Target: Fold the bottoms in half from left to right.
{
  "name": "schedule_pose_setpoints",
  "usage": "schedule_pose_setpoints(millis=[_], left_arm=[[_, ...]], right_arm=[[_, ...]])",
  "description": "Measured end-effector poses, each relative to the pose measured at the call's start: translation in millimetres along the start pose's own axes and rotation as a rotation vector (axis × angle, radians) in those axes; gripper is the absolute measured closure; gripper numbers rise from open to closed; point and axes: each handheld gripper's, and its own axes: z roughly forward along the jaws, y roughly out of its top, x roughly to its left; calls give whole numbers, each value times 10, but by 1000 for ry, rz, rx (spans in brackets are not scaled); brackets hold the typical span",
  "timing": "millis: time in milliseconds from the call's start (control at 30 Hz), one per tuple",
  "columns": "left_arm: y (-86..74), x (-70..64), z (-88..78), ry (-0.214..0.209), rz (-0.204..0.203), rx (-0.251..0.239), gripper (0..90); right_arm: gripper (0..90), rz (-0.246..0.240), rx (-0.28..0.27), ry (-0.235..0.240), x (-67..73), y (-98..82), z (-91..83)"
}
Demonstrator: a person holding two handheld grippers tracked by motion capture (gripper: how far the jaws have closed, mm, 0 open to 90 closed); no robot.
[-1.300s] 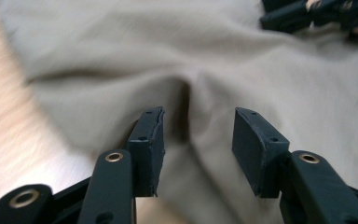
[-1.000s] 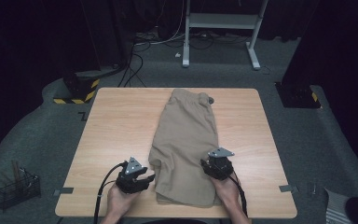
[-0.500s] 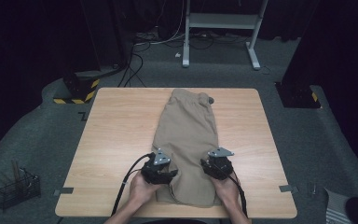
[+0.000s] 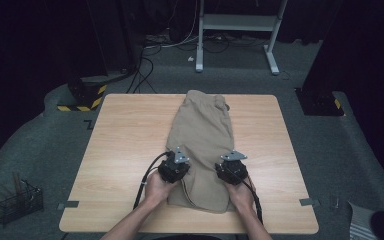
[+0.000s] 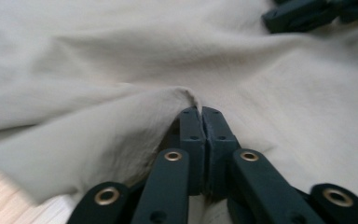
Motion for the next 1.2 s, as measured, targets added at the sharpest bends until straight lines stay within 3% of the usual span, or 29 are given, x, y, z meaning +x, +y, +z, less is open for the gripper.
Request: schedule_pose_setpoints(millis=[133,267,333,400,467,533,600,667,767,867,1067,1133,1200], left_arm=[[-90,23,-337,32,37,14,892],[-290,-21,-351,-18,39,138,850],[-370,-28,-343,-27,7,126,702],[-396,29,-374,-22,-54,68,551],[-394,110,-431,-10,-115,14,491],[-396,170,-476,4,-153,-17,476],[-414,198,-475,4,-168,-8,486],[-456,198,-451,13,-168,8,487],[-529,206,-389,16,-190,25,475],[-565,217,-343,28,-218,29,452],[-590,217,-303,53,-206,56,428],[-607,219,-306,57,-207,55,423],[-618,220,-304,54,-214,51,421]], right_arm=[[582,0,-8,-3,5,-8,0],[584,1,-11,-6,10,-12,1],[584,6,-9,-4,9,-9,1],[583,17,2,8,-3,-5,-6],[584,20,23,15,-15,5,-35],[595,35,-8,29,-36,13,-131],[609,67,-62,68,-73,20,-284],[607,83,-81,111,-109,2,-412],[582,80,-53,150,-109,-93,-518],[547,73,-13,145,-87,-212,-541],[516,124,24,126,-138,-342,-504],[543,139,28,127,-146,-361,-504],[663,132,20,138,-136,-367,-513]])
